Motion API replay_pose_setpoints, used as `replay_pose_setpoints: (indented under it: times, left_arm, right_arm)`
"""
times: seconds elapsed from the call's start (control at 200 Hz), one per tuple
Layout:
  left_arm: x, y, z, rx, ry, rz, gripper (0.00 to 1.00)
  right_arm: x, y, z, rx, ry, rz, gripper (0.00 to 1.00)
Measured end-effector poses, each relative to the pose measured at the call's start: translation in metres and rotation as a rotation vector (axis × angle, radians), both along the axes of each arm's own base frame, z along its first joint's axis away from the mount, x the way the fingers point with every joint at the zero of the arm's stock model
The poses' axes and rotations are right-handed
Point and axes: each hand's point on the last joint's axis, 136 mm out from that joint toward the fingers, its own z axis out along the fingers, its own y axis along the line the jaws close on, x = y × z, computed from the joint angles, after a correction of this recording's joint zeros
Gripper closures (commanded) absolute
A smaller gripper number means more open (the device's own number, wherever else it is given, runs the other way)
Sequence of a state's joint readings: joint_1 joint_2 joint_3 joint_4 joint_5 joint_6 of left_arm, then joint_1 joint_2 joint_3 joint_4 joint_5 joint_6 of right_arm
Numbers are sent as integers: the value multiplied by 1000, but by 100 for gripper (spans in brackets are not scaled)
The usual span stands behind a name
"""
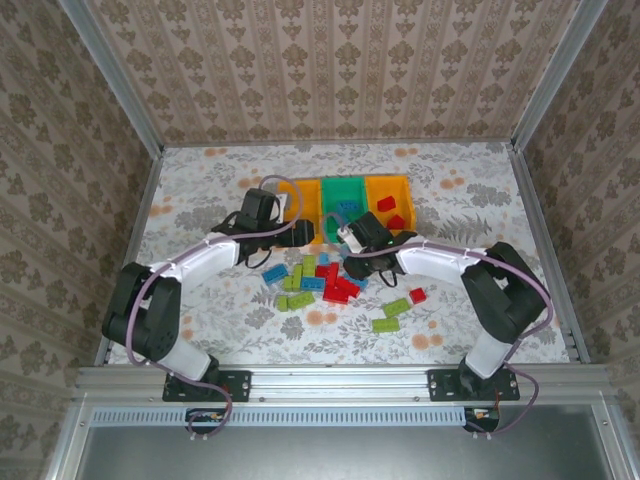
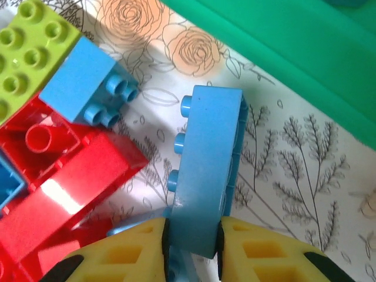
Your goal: Sort the legos into containers by color
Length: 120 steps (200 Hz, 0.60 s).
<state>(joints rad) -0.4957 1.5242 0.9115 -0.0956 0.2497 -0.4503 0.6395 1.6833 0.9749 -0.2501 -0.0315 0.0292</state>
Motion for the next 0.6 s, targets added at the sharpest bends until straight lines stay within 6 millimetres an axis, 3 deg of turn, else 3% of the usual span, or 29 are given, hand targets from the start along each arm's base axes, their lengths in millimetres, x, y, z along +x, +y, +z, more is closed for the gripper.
replay_pose_setpoints:
  times: [0.265, 0.41, 0.6]
  left_arm:
    - [-14, 15, -5, 26, -2, 24, 17]
    - [-22, 27, -6, 49, -8, 50, 17]
    - [-40, 42, -24, 96, 36, 75, 16]
  right_arm:
    - [6, 5, 46, 85, -104, -8, 75]
    - [15, 7, 59, 122, -129, -41, 75]
    - [65, 13, 80, 132, -175, -157, 77]
